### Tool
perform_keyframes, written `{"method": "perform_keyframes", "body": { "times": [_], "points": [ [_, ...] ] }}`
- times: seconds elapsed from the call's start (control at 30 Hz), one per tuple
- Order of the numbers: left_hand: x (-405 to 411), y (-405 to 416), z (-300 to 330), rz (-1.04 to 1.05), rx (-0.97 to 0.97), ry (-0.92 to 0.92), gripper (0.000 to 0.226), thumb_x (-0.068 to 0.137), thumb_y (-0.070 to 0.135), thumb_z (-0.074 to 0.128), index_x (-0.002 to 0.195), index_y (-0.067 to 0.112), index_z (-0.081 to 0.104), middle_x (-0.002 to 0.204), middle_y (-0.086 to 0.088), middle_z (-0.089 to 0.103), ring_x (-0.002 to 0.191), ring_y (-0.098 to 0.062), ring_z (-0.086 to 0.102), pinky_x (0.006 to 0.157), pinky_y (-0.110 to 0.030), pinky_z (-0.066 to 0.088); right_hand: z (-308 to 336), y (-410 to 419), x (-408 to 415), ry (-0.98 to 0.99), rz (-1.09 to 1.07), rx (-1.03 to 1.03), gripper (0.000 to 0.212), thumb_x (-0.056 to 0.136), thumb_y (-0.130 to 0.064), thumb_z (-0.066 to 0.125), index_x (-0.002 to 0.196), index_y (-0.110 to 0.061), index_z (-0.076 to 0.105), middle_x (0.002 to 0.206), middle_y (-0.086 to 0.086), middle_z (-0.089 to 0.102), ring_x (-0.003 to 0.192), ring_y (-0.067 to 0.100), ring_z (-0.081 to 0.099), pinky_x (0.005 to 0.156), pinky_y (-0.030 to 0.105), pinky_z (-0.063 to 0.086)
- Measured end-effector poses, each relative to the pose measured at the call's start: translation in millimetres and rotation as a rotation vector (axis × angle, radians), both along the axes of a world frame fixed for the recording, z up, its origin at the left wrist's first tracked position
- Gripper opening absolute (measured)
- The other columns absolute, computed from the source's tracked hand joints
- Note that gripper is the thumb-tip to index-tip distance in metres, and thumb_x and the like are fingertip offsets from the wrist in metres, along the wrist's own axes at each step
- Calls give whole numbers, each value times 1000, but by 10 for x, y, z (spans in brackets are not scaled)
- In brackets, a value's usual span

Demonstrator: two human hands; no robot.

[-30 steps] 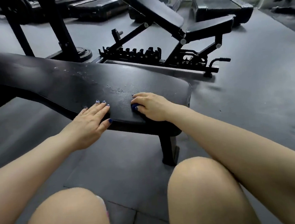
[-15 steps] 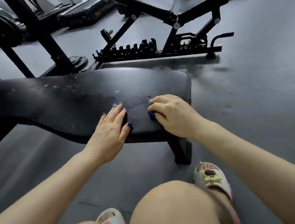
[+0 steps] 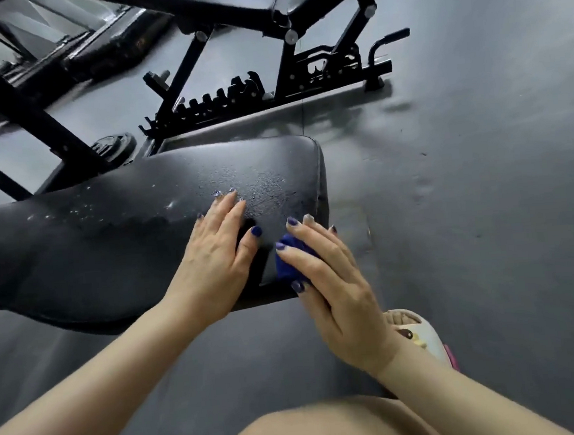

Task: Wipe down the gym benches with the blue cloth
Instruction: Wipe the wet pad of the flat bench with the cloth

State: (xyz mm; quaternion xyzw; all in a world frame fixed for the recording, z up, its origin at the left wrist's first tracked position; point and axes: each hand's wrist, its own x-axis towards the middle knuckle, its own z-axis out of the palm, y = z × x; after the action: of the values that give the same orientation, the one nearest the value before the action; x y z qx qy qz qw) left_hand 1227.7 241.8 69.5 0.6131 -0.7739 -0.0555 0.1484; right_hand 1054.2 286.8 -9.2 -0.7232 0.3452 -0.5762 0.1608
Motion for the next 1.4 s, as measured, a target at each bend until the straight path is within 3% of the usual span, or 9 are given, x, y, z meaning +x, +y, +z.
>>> {"method": "perform_keyframes", "body": {
  "times": [0.17,0.3,0.47,0.6,0.83,1.0,1.13,1.27,1.4],
  "points": [
    [-137,-34,-87,50,-23,-94,81,85,63,8,151,19,26,161,8,15,147,-2,1,120,-27,-2,94,-555,-217,31,104,12,29,95,-4,50,120,0,65,139,16,52,139,29,39,110,54,35],
    [-127,-4,-109,62,-17,-131,78,88,62,8,153,20,21,161,9,11,146,0,-5,119,-25,-7,340,-1081,-403,253,113,120,29,96,-10,53,121,-9,66,140,5,54,140,20,38,115,45,32],
    [-133,27,-103,51,-33,-133,74,92,57,12,153,15,23,161,4,14,148,-6,0,119,-26,-5,335,-752,-590,402,319,51,29,97,-6,52,124,-7,64,145,5,49,142,20,35,115,49,31],
    [-149,45,-81,87,-41,-110,78,90,59,12,153,14,21,161,3,12,148,-6,-1,120,-27,-4,265,-686,-706,345,402,66,31,98,-5,47,126,-2,60,146,11,45,143,25,33,115,45,33],
    [-240,108,-31,200,19,-110,86,84,66,8,154,17,14,162,8,2,146,-1,-13,118,-24,-7,284,-834,-575,-97,125,294,32,95,-8,55,127,-8,59,141,2,53,133,11,46,111,19,35],
    [-423,90,54,255,65,-165,85,83,63,6,155,17,9,162,8,-2,145,-2,-17,118,-24,-10,103,-712,-625,-292,75,316,31,96,-8,54,126,-6,57,138,5,55,132,13,49,110,33,40],
    [-560,-88,128,304,41,-117,72,91,52,22,154,17,13,162,9,3,146,-1,-11,119,-24,-7,-8,-654,-525,-393,60,338,31,95,-10,55,126,-6,55,140,6,51,133,16,46,111,38,40],
    [-664,-260,-2,414,38,-16,65,99,48,30,153,15,19,162,3,10,148,-6,-4,121,-31,-2,-123,-572,-324,-380,147,297,34,96,-9,53,129,-1,51,147,15,42,141,24,37,115,36,34],
    [-689,-273,-121,414,-17,-62,81,84,62,15,153,19,22,161,8,14,147,-2,-1,121,-31,-1,-236,-741,-252,-322,216,188,35,99,-8,46,133,-3,51,149,21,37,144,33,31,116,45,31]
  ]
}}
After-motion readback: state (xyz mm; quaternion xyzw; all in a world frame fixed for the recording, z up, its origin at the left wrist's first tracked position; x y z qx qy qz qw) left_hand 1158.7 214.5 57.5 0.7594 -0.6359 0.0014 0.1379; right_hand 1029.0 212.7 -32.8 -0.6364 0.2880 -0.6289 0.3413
